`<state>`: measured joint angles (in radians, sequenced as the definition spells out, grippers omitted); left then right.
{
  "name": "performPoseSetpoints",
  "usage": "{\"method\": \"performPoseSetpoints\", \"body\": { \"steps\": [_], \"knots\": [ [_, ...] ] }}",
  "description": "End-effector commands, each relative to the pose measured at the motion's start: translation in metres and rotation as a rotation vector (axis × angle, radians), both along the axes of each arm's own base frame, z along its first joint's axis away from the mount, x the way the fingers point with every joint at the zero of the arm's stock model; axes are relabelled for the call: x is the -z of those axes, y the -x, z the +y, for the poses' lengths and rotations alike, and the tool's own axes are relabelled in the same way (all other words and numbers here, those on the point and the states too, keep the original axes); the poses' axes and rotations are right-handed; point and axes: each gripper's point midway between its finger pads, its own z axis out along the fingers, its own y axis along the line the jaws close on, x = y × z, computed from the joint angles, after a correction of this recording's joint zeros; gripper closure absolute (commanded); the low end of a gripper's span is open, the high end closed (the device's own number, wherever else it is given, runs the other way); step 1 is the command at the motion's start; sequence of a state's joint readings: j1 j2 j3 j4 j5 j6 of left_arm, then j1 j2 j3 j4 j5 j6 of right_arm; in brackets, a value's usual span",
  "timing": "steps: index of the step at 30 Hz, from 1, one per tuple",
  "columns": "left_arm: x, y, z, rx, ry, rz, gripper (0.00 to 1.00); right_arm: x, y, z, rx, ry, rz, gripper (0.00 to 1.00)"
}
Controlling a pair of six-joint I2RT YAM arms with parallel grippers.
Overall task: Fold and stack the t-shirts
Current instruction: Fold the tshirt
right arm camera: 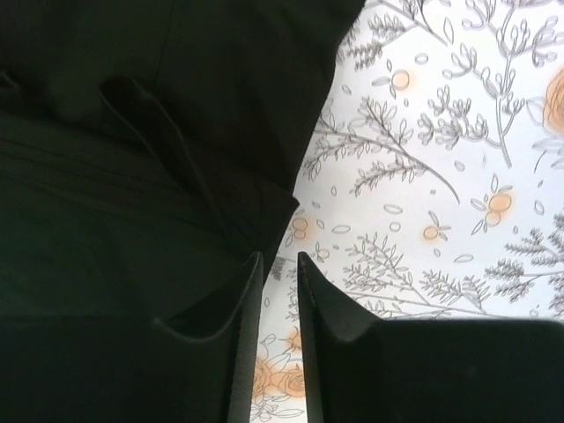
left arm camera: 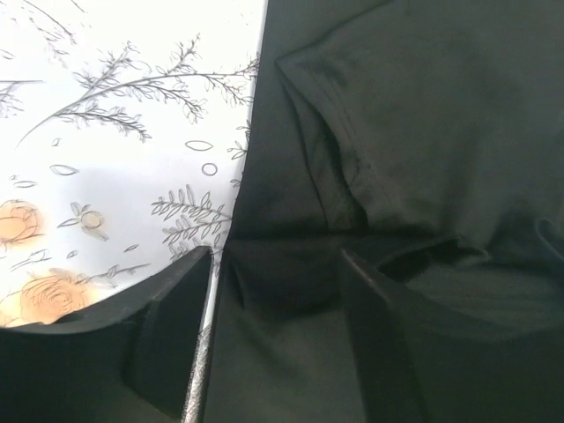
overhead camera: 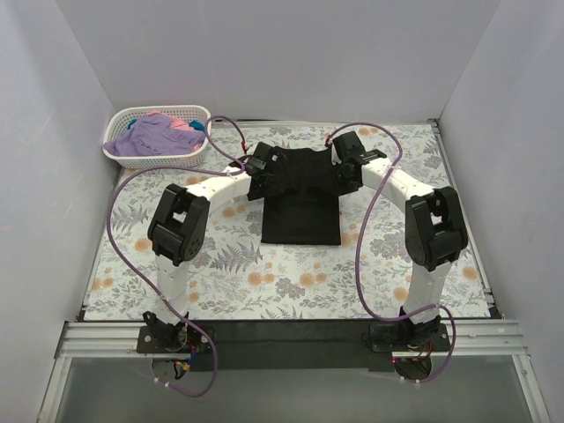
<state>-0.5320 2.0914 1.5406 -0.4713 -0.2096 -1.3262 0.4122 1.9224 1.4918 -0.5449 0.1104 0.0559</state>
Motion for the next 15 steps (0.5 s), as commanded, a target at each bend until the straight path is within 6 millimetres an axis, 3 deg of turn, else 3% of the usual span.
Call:
{"method": "performPoseSetpoints", "body": {
  "steps": [1, 2, 4, 5, 6, 9, 11, 15],
  "knots": [
    [-0.075, -0.009, 0.004, -0.027, 0.055, -0.167, 0.38, -0.032, -0.003, -0.006, 0.062, -0.049, -0.114, 0.71],
    [-0.082, -0.005, 0.001, -0.021, 0.063, -0.179, 0.37, -0.046, 0.001, -0.004, 0.062, -0.081, -0.150, 0.69],
    [-0.097, 0.009, 0.001, -0.016, 0.080, -0.200, 0.37, -0.044, 0.014, 0.012, 0.013, -0.176, -0.153, 0.69],
    [-0.097, 0.018, -0.005, 0.000, 0.089, -0.199, 0.37, -0.054, 0.019, 0.016, -0.004, -0.217, -0.173, 0.69],
    [-0.098, 0.030, -0.005, 0.008, 0.103, -0.191, 0.42, -0.052, 0.030, 0.030, -0.051, -0.268, -0.151, 0.70],
    [-0.087, 0.055, -0.015, 0.048, 0.115, -0.165, 0.54, -0.038, 0.045, 0.045, -0.099, -0.318, -0.114, 0.71],
    [-0.065, 0.075, -0.018, 0.073, 0.114, -0.112, 0.67, -0.026, 0.054, 0.058, -0.120, -0.353, -0.073, 0.72],
    [-0.032, 0.101, -0.021, 0.109, 0.090, -0.030, 0.74, -0.018, 0.062, 0.087, -0.185, -0.429, -0.041, 0.75]
  ]
}}
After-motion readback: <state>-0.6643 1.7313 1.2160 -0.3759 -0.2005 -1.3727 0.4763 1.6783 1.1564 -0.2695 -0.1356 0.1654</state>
